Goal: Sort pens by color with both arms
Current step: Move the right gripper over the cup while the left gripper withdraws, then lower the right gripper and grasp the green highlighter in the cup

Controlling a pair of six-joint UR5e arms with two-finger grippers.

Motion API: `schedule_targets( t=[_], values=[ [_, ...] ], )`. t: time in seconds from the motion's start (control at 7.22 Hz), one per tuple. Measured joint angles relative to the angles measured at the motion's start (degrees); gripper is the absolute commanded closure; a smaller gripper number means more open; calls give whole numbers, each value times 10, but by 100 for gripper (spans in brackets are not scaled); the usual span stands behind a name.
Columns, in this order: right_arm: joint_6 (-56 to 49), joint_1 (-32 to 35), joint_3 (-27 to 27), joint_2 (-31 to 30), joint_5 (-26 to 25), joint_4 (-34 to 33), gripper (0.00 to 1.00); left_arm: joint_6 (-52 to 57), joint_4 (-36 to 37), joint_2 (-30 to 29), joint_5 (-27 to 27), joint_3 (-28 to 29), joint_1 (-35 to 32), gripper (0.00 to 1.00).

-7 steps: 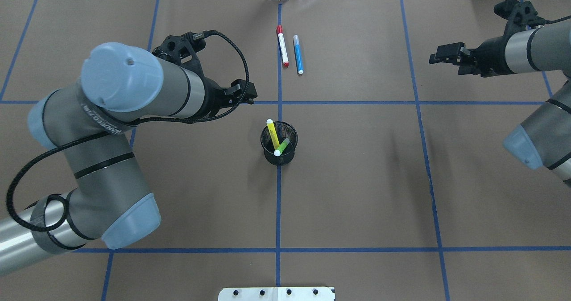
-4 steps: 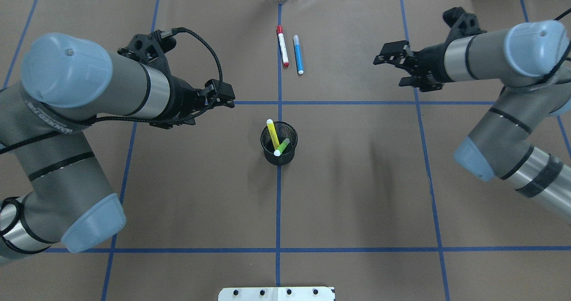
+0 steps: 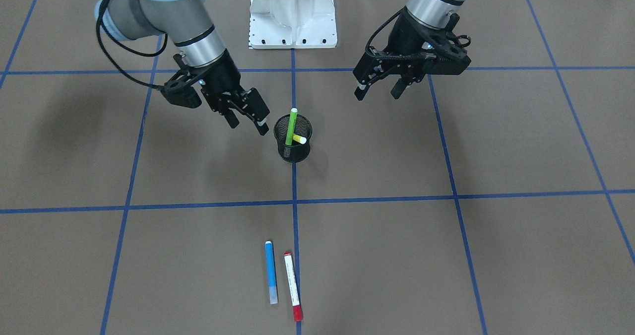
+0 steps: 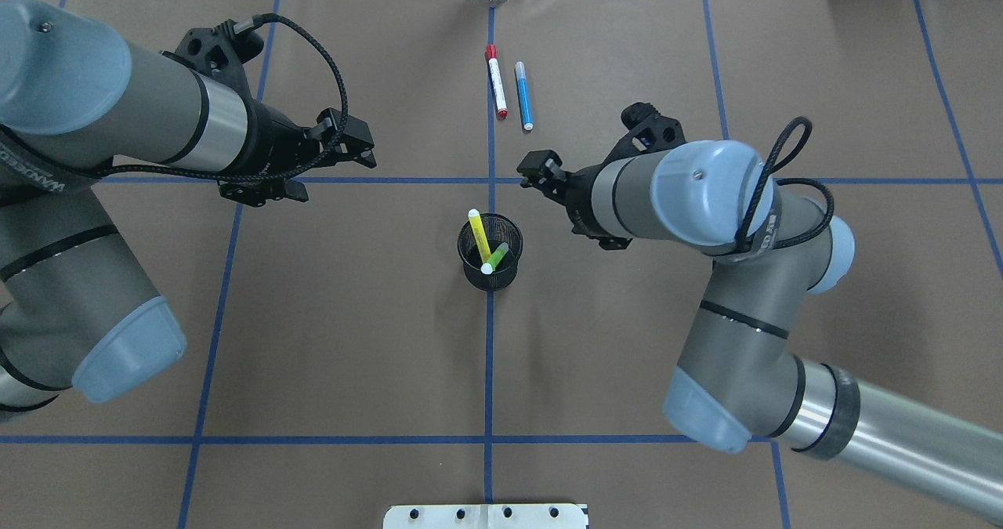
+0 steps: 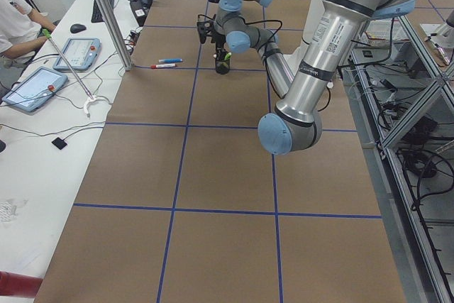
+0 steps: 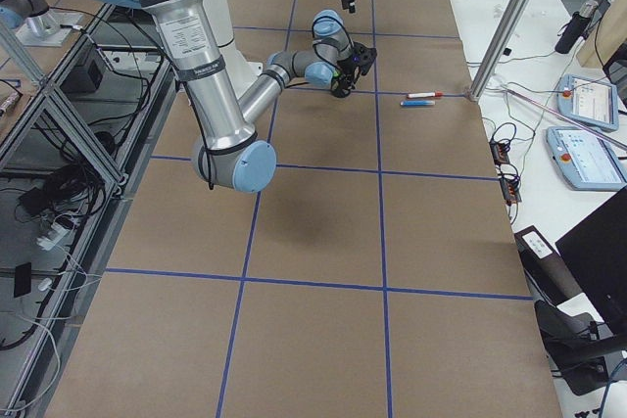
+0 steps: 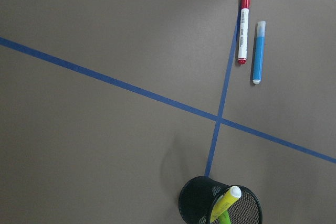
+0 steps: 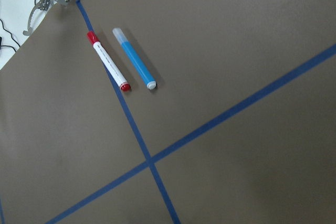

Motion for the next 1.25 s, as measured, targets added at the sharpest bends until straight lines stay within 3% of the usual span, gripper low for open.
schedule_targets(
  t=[0.28, 0.83, 1.11, 1.25],
  values=[
    [74, -57, -6, 28, -61, -56, 2, 1, 7, 2, -1, 0, -6, 3],
    [185, -75, -65, 111, -80, -142, 11, 1, 10, 8, -1, -1, -8, 3],
    [212, -80, -77, 142, -89, -204, 24, 0, 10, 9, -1, -1, -8, 3],
    [215, -87, -79, 149, -97, -225, 24, 0, 10, 8, 0, 0, -8, 3]
  ],
)
